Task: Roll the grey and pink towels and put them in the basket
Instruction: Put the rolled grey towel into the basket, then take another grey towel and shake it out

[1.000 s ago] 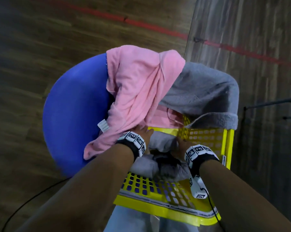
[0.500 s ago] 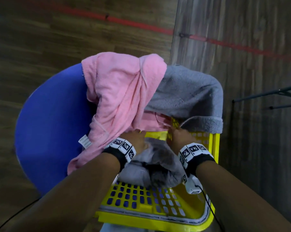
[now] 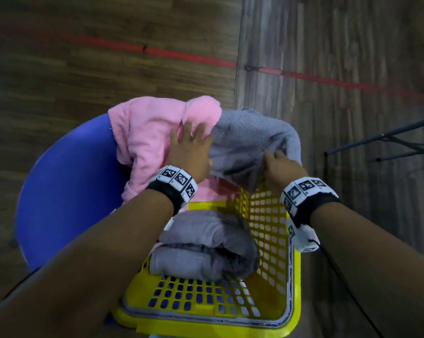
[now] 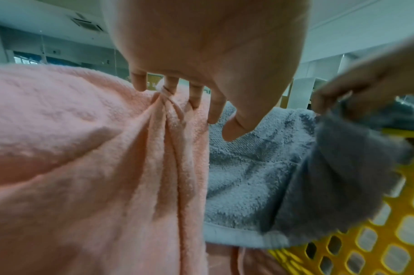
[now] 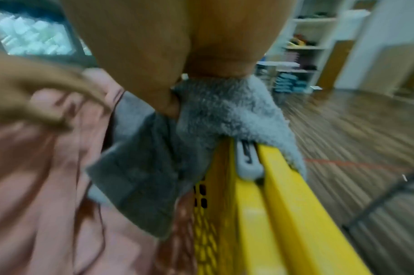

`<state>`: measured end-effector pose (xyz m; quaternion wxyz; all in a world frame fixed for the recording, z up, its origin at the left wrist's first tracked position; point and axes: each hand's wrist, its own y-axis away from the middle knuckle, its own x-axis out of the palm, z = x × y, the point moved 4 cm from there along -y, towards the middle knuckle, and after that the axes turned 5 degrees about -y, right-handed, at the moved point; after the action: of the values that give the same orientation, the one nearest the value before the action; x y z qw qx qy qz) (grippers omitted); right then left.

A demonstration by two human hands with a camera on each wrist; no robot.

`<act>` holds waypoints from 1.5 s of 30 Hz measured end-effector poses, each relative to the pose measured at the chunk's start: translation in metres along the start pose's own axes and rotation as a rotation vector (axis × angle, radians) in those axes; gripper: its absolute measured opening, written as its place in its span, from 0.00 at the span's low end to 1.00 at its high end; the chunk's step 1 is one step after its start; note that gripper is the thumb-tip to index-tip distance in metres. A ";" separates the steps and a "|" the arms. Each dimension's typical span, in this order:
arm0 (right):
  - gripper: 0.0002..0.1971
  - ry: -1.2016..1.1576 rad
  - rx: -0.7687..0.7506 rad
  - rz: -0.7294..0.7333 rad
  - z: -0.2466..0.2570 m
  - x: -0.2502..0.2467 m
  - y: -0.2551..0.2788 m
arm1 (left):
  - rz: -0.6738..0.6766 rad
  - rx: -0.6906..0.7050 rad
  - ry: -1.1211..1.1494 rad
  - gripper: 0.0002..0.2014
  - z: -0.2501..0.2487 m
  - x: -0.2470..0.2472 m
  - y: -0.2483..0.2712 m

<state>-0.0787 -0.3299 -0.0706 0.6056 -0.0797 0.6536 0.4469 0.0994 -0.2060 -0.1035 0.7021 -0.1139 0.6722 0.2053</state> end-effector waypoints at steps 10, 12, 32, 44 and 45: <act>0.11 -0.655 0.242 -0.570 -0.058 -0.131 0.052 | 0.116 -0.080 -0.052 0.31 0.006 -0.031 0.000; 0.11 -0.662 0.182 -0.625 -0.053 -0.152 0.065 | 0.149 -0.059 -0.009 0.37 -0.007 -0.040 -0.003; 0.02 -0.696 0.048 -0.905 -0.039 -0.247 0.137 | 0.282 -0.297 -0.044 0.34 0.038 -0.092 -0.008; 0.02 -0.763 0.020 -0.906 -0.035 -0.243 0.126 | 0.037 -0.001 -0.007 0.18 0.002 -0.120 -0.026; 0.02 -0.767 0.024 -0.902 -0.037 -0.242 0.125 | 0.035 0.006 0.083 0.17 0.004 -0.133 -0.030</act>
<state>-0.1247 -0.3871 0.1945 0.9296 -0.1757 0.2947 0.1349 0.1145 -0.2485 0.0250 0.6704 -0.1086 0.7031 0.2105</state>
